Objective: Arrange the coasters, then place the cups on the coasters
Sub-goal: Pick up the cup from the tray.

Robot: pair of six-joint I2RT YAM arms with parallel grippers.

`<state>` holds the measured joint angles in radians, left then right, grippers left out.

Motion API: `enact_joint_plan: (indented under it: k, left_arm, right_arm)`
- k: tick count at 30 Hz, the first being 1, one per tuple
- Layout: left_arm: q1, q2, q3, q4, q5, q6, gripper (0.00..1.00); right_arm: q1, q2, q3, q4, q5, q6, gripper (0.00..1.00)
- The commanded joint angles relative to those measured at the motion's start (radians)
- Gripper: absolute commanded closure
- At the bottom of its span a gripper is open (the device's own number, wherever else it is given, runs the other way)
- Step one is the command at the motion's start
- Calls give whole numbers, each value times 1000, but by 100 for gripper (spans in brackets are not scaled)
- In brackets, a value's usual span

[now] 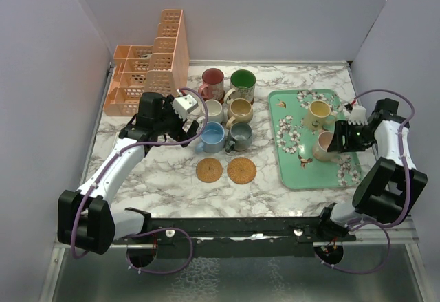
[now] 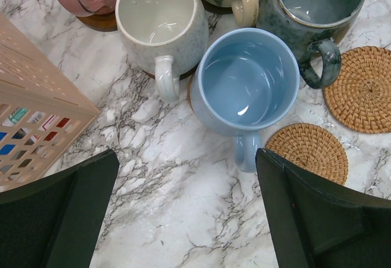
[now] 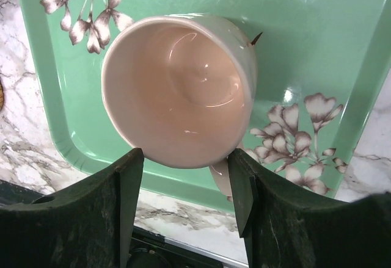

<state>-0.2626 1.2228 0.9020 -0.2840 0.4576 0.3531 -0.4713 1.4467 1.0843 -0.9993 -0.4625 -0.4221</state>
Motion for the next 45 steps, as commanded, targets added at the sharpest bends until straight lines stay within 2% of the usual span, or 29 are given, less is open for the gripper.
enact_joint_plan:
  k: [1,14,29,37,45]
  left_arm:
    - [5,-6,-5,14,37,5,1]
    - [5,-8,-6,15,41,9,1]
    - [5,-5,-6,15,44,7,1]
    - [5,-6,-3,14,42,4,1]
    - [5,-7,-1,14,50,-1,1]
  right_arm:
    - [-4,-28,-22,-35,-34,-4,41]
    - [-3,-25,-60,-126,-138,-118,41]
    - [45,18,-27,-292,-294,-357,42]
    - [45,-127,92,-306,-194,-364,41]
    - [48,-68,235,-182,-109,-399,41]
